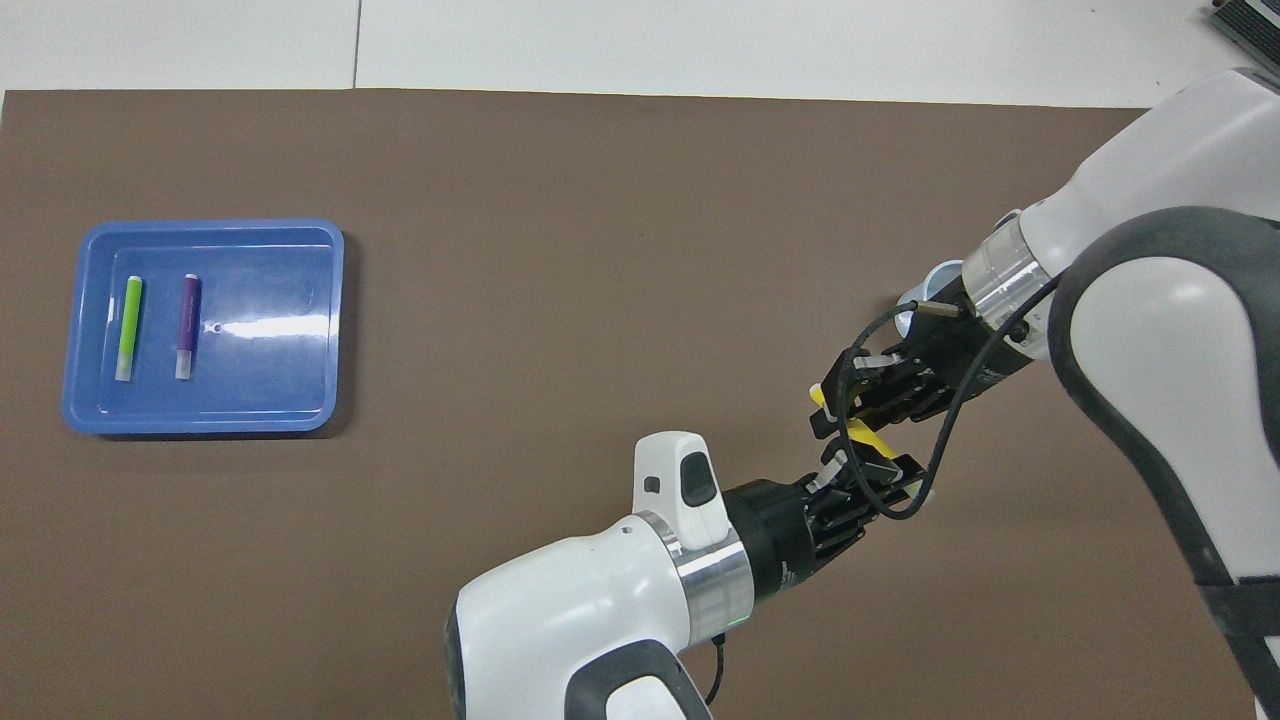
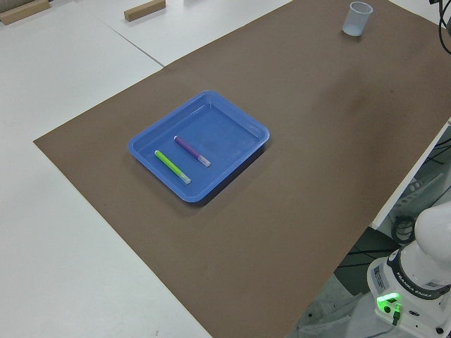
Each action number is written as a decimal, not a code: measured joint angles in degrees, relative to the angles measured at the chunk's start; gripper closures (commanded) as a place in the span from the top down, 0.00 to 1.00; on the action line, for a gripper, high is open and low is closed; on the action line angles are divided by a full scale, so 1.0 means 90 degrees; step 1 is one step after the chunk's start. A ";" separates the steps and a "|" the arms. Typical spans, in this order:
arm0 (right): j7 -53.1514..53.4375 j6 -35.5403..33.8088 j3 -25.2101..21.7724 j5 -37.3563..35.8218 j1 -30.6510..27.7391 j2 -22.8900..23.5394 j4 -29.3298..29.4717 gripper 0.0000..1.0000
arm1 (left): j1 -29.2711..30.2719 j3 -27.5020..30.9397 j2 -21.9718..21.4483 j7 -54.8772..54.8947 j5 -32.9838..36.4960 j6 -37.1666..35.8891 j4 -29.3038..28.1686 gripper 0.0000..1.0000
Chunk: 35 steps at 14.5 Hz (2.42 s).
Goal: Transfer and insert pens with both arms
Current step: 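Grasp the yellow pen with the right gripper from the left gripper, then carry the pen to the cup with the right gripper while the left withdraws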
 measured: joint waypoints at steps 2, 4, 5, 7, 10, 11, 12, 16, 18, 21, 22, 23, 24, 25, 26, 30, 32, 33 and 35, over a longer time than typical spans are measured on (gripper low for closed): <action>0.0000 0.0000 0.0000 0.0008 -0.0057 -0.0024 0.0002 0.32 | -0.0004 -0.0001 0.0000 0.0010 0.0000 0.0001 0.0000 0.00; 0.0000 0.0000 0.0009 0.0015 -0.0061 -0.0046 0.0003 0.00 | -0.0021 -0.0003 0.0001 0.0012 0.0000 0.0002 -0.0001 0.00; 0.0000 0.0000 0.0012 0.0015 -0.0060 -0.0052 0.0003 0.00 | -0.0025 -0.0003 0.0000 0.0013 0.0000 0.0005 0.0000 0.00; -0.0046 0.0016 0.0007 -0.0039 -0.0068 -0.0051 0.0009 0.00 | -0.0028 -0.0004 -0.0018 0.0011 -0.0010 0.0029 -0.0008 0.00; -0.0046 0.0018 0.0006 -0.0013 -0.0086 -0.0058 0.0016 0.00 | -0.0029 -0.0004 -0.0022 0.0011 -0.0011 0.0032 -0.0007 0.00; -0.0046 0.0018 0.0005 -0.0013 -0.0086 -0.0060 0.0034 0.00 | -0.0029 -0.0003 -0.0025 0.0012 -0.0011 0.0039 0.0000 0.00; -0.0046 0.0018 0.0004 -0.0011 -0.0086 -0.0065 0.0053 0.00 | -0.0029 -0.0002 -0.0029 0.0013 -0.0011 0.0046 0.0010 0.00; -0.0065 0.0051 -0.0004 -0.0006 -0.0186 -0.0135 0.0138 0.00 | -0.0029 -0.0023 -0.0031 0.0021 -0.0011 0.0098 0.0052 1.00; -0.0179 0.0067 -0.0012 -0.0006 -0.0289 -0.0177 0.0185 0.00 | -0.0030 -0.0170 -0.0031 0.0016 -0.0013 0.0437 0.0052 1.00; -0.0722 0.0211 -0.0018 -0.0009 -0.0451 -0.0256 0.0199 0.00 | -0.0033 -0.0327 -0.0031 0.0012 -0.0019 0.0731 0.0054 1.00; -0.1057 0.0385 -0.0019 -0.0010 -0.0560 -0.0291 0.0198 0.00 | -0.0033 -0.0329 -0.0032 0.0010 -0.0020 0.0755 0.0057 1.00; -0.1412 0.0604 -0.0026 -0.0010 -0.0703 -0.0326 0.0197 0.00 | -0.0033 -0.0326 -0.0032 0.0010 -0.0021 0.0787 0.0060 1.00; -0.1757 0.0806 -0.0032 -0.0011 -0.0854 -0.0353 0.0193 0.00 | -0.0033 -0.0324 -0.0032 0.0010 -0.0021 0.0833 0.0063 1.00; -0.2139 0.1037 -0.0037 -0.0010 -0.1002 -0.0373 0.0186 0.00 | -0.0033 -0.0323 -0.0032 0.0010 -0.0021 0.0939 0.0066 1.00; -0.2535 0.1286 -0.0042 -0.0010 -0.1124 -0.0379 0.0168 0.00 | -0.0032 -0.0321 -0.0031 0.0010 -0.0022 0.1127 0.0065 1.00; -0.4189 0.2498 -0.0043 0.0135 -0.1299 -0.0405 -0.0205 0.00 | -0.0027 -0.0311 -0.0025 0.0007 -0.0071 0.2467 -0.0018 1.00; -0.5535 0.3041 -0.0043 0.0698 -0.1409 -0.0441 -0.0618 0.00 | 0.0012 -0.0288 -0.0032 0.0007 -0.0104 0.2864 -0.0184 1.00; -0.6218 0.3236 -0.0048 0.0973 -0.1511 -0.0449 -0.0819 0.00 | 0.0118 -0.0275 -0.0045 0.0007 -0.0115 0.2958 -0.0311 1.00; -0.7216 0.3414 -0.0050 0.1320 -0.1724 -0.0467 -0.1075 0.00 | 0.0506 -0.0251 -0.0102 0.0007 -0.0118 0.2989 -0.0594 1.00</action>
